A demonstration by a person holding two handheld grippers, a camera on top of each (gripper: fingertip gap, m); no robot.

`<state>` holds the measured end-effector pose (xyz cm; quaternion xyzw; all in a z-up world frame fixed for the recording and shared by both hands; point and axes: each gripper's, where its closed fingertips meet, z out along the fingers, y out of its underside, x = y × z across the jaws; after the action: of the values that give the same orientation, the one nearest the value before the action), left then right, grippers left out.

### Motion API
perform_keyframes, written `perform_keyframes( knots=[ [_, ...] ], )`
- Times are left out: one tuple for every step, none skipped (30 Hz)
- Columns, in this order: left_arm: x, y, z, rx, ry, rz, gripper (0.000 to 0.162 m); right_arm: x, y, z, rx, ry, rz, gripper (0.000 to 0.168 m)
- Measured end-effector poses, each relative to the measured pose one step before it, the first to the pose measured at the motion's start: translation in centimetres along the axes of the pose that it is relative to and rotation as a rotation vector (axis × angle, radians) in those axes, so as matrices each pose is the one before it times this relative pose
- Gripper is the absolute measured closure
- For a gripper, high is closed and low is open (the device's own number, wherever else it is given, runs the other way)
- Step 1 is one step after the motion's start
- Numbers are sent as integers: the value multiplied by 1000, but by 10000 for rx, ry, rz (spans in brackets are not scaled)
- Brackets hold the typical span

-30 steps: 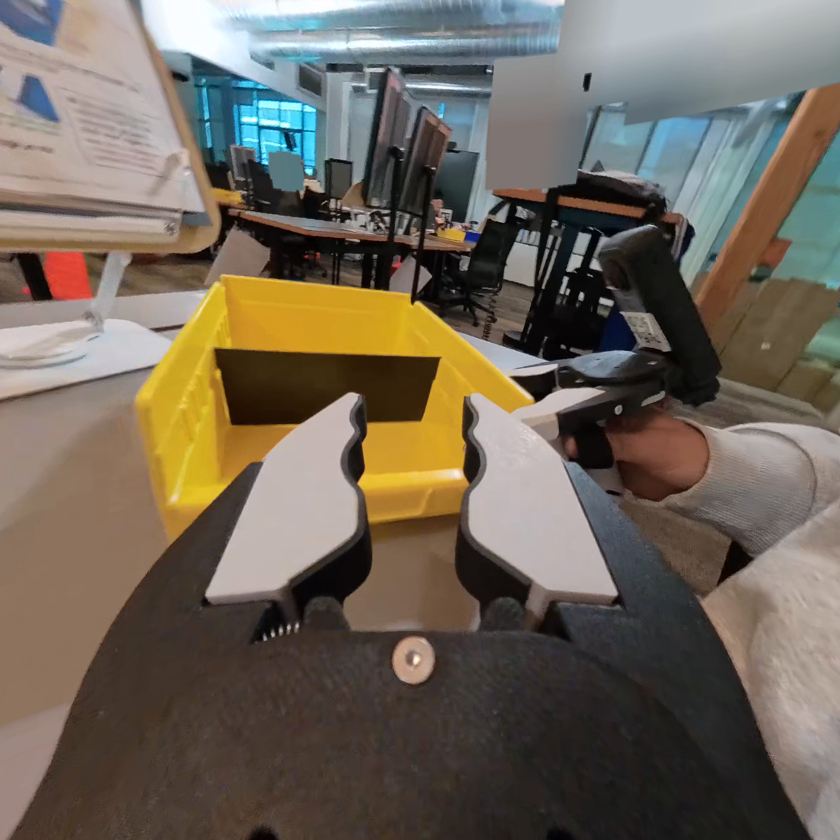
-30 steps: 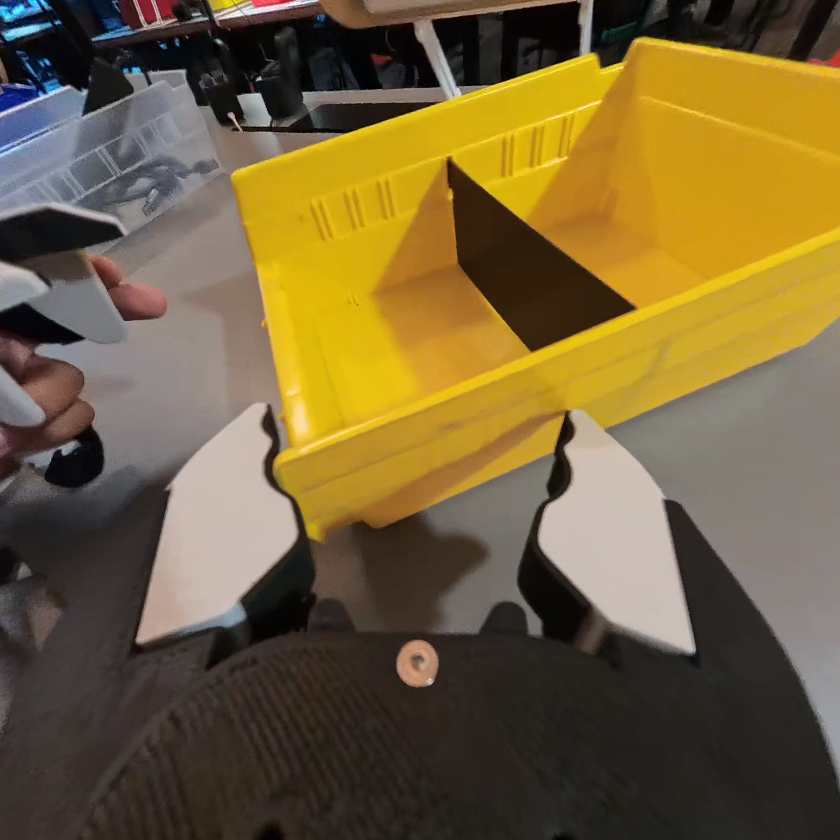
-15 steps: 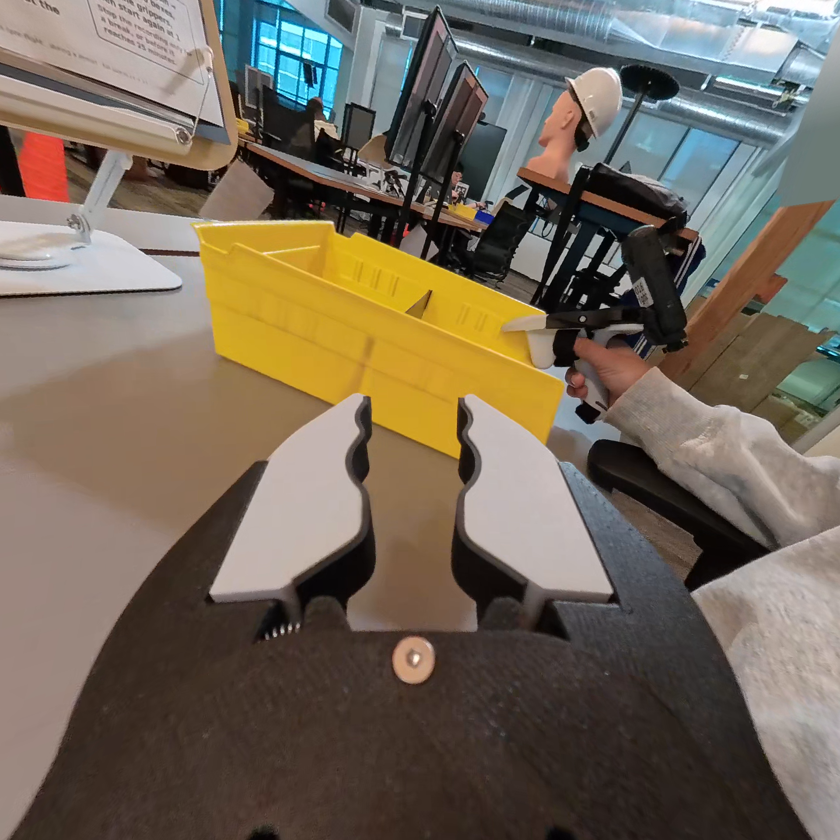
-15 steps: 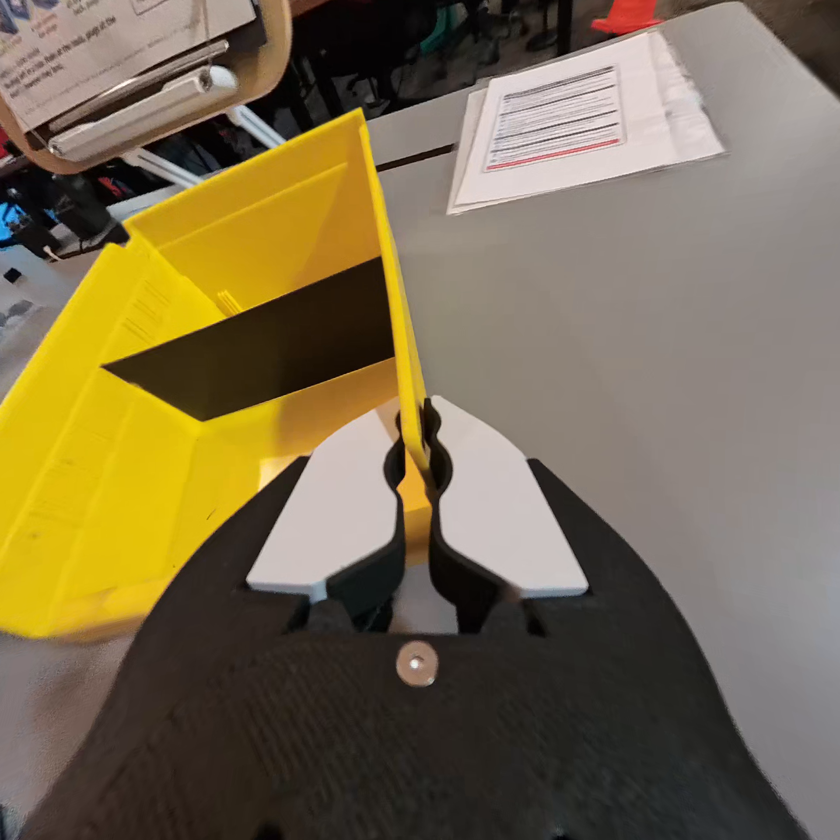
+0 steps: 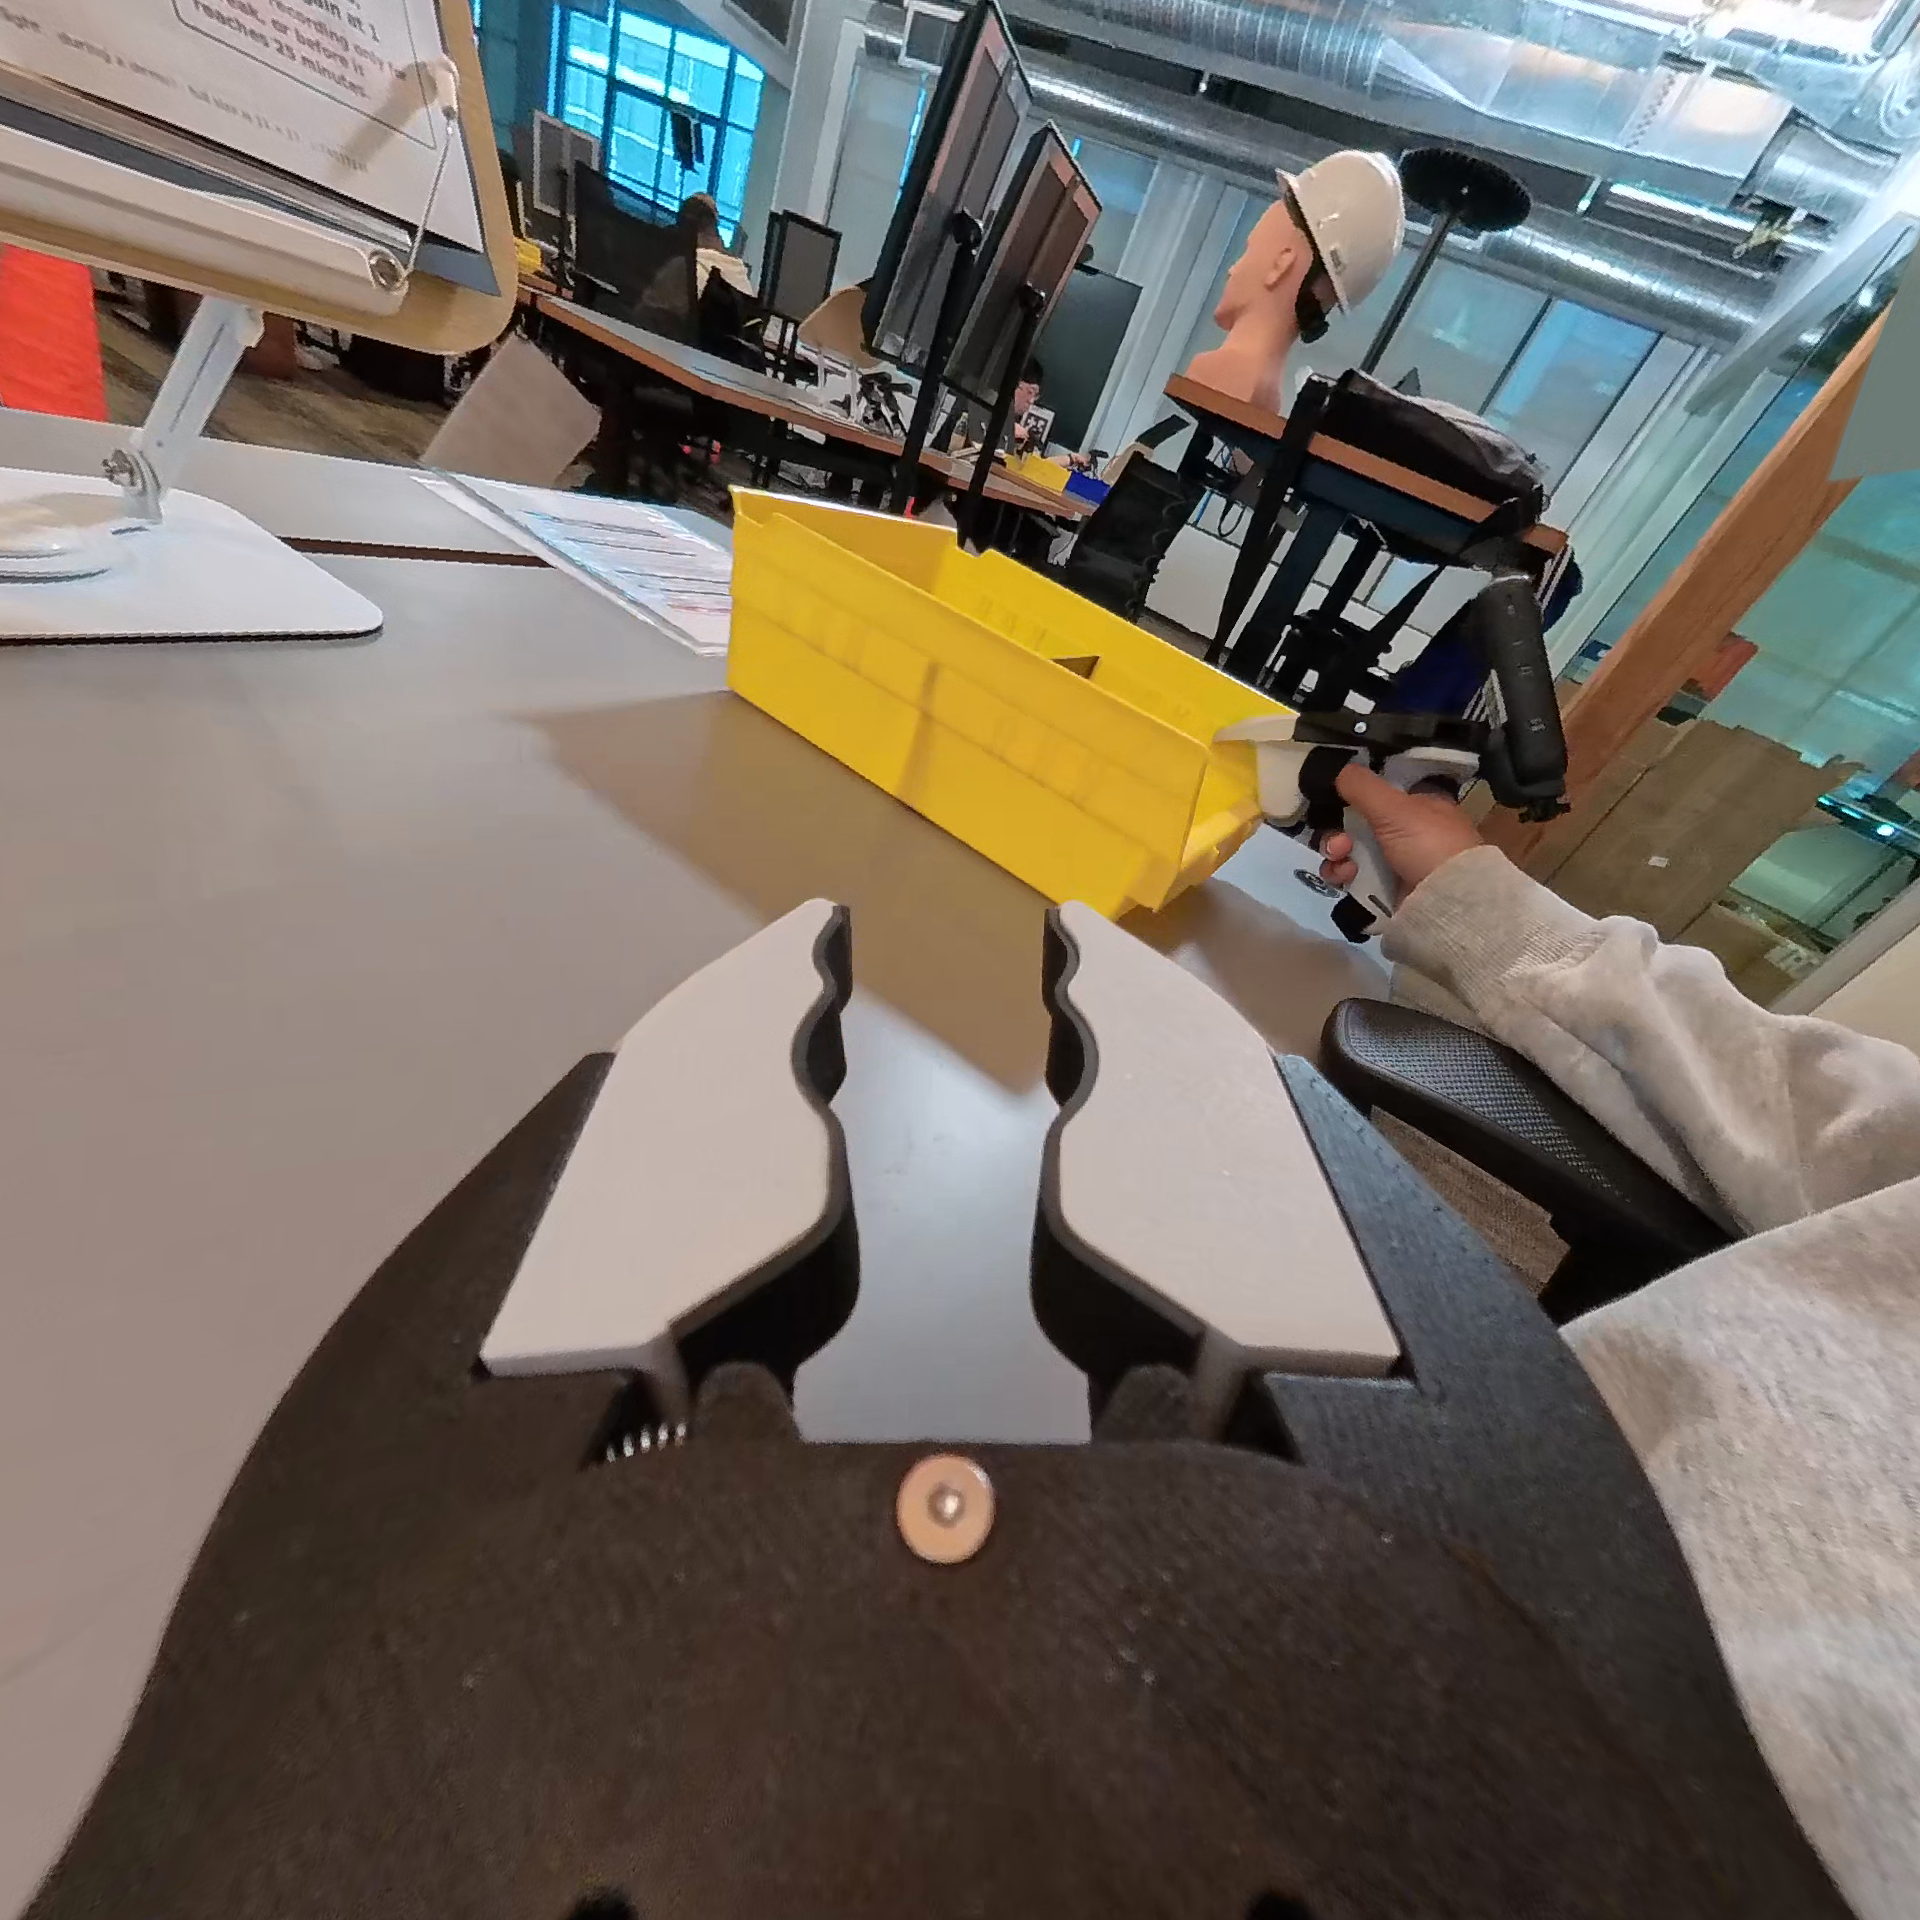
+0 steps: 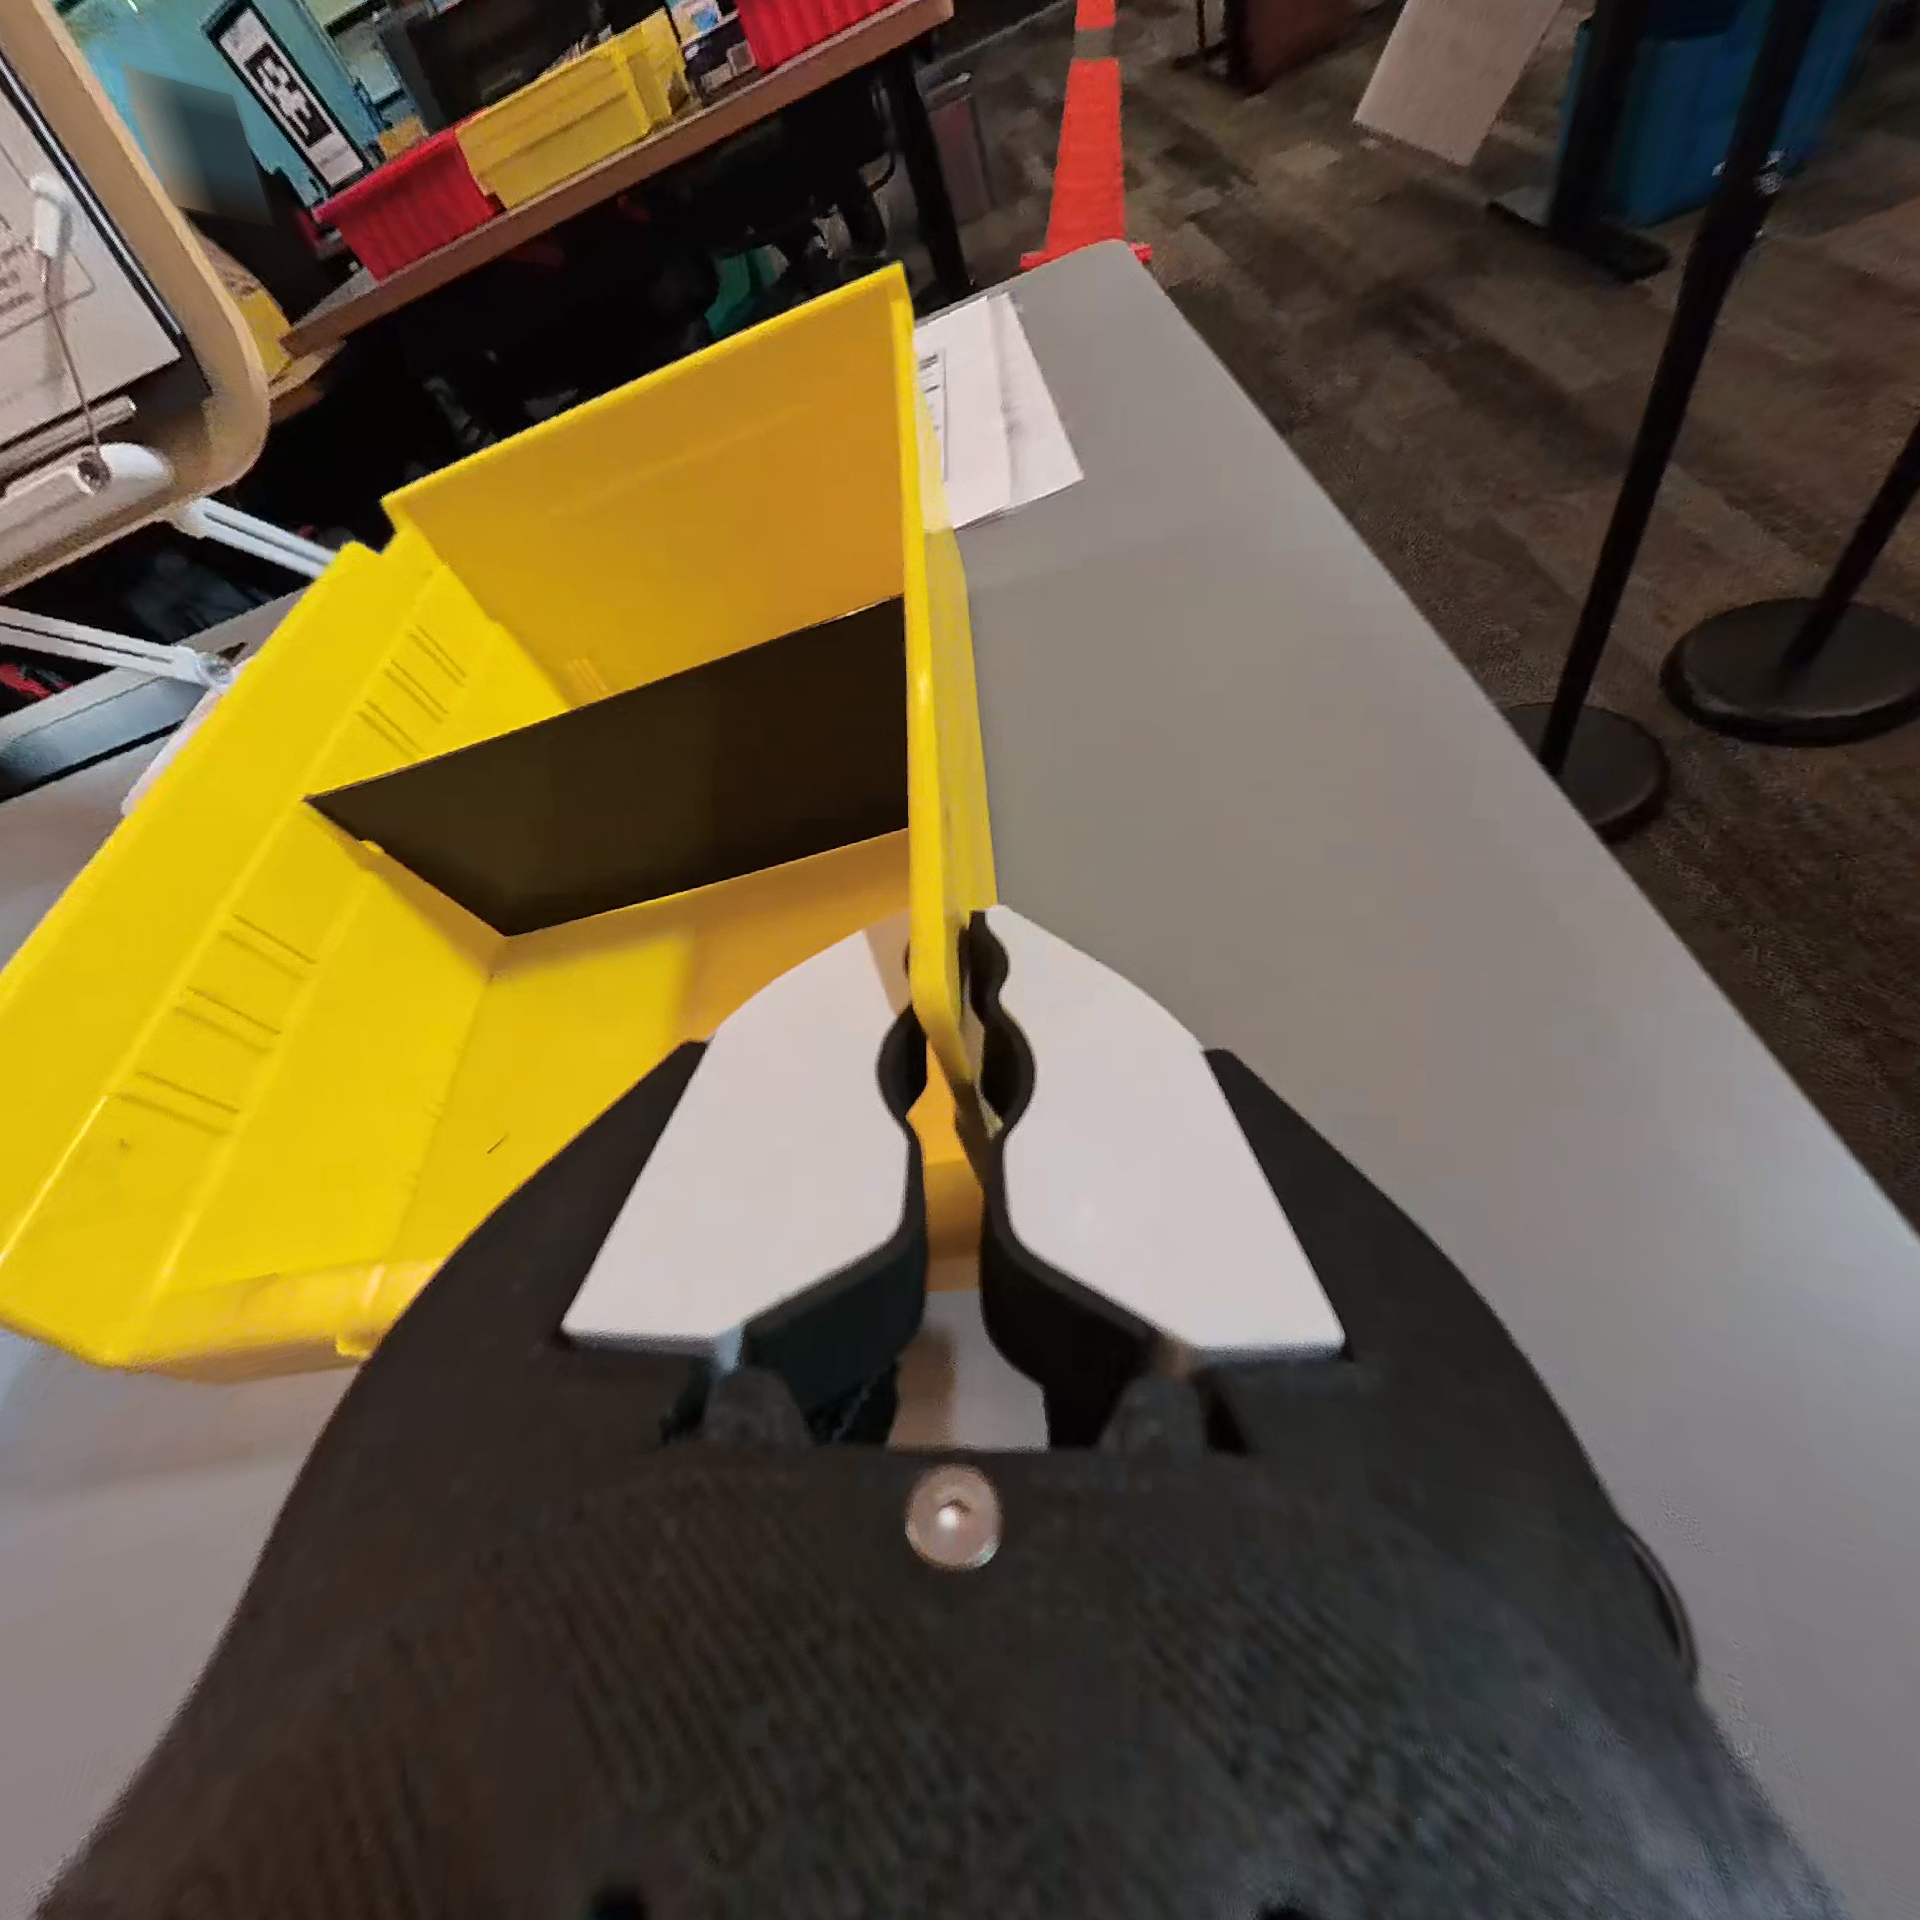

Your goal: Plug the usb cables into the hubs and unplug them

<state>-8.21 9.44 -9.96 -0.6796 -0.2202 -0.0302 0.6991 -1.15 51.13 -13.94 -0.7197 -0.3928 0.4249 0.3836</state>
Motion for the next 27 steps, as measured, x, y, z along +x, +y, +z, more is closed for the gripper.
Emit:
perform_keyframes(
  knots=[
    [-31, 7, 4, -6, -5, -9, 126, 216, -77, -58, 51, 4, 29, 163],
    [-36, 15, 5, -5, -5, -7, 126, 96, -39, -17, 34, -11, 20, 163],
    [-54, 0, -2, -4, -12, -5, 126, 20, -26, -1, 26, -2, 12, 163],
    [-65, -5, 1, 0, -18, -2, 126, 13, -32, 26, 31, 21, 26, 163],
    [-72, -8, -8, 4, -24, 7, 126, 17, -41, 15, 47, 21, 51, 163],
    [-98, -14, -4, 6, -36, 8, 126, 46, -79, 20, 87, 18, 69, 163],
    [-94, -6, -16, -6, -25, -5, 126, 111, -88, 0, 115, 61, 91, 162],
    [-94, -25, -14, -11, -18, -8, 126, 369, -89, -52, 111, 268, 106, 155],
    [-182, -79, -49, 1, -57, 14, 127, 491, -161, -152, 112, 403, 21, 147],
    [-336, -141, -97, -3, -133, 76, 127, 365, -429, -334, 213, 379, -123, 141],
    [-552, -236, -188, -19, -240, 188, 127, 160, -821, -565, 403, 348, -225, 136],
    [-794, -430, -293, 37, -340, 293, 127, -198, -1210, -762, 578, 244, -282, 133],
    [-1126, -634, -471, 103, -501, 400, 126, -701, -1491, -897, 688, 60, -348, 131],
    [-1649, -817, -625, 147, -767, 462, 126, -1065, -1602, -934, 717, -58, -402, 130],
    [-1965, -975, -710, 209, -886, 476, 126, -1434, -1616, -922, 689, -176, -413, 130],
    [-2197, -1108, -723, 257, -924, 485, 126, -1792, -1559, -836, 662, -329, -391, 131],
    [-2493, -1110, -722, 241, -1022, 514, 125, -2128, -1422, -683, 621, -466, -345, 133],
    [-2643, -1100, -652, 225, -1025, 592, 125, -2386, -1178, -467, 547, -586, -246, 135],
    [-2738, -966, -567, 148, -975, 765, 125, -2589, -821, -204, 421, -703, -89, 137],
    [-2869, -784, -553, 60, -967, 948, 126, -2781, -399, 73, 262, -864, 62, 140],
    [-3050, -528, -593, 3, -1034, 919, 129, -2834, 44, 355, 68, -1015, 185, 141],
    [-2868, -165, -599, -53, -929, 699, 132, -2500, 460, 547, -136, -932, 341, 141],
    [-2338, 312, -555, -139, -660, 365, 133, -2115, 624, 615, -149, -776, 434, 141],
    [-1553, 865, -446, -288, -300, 49, 134, -1872, 676, 629, -78, -707, 413, 141],
    [-802, 1410, -336, -454, 2, -163, 133, -1582, 713, 619, -108, -613, 317, 141],
    [-245, 1819, -162, -579, 165, -248, 131, -1269, 669, 607, -146, -488, 214, 141],
    [39, 2067, 42, -654, 196, -199, 128, -1058, 525, 568, -132, -399, 150, 141]
  ],
)
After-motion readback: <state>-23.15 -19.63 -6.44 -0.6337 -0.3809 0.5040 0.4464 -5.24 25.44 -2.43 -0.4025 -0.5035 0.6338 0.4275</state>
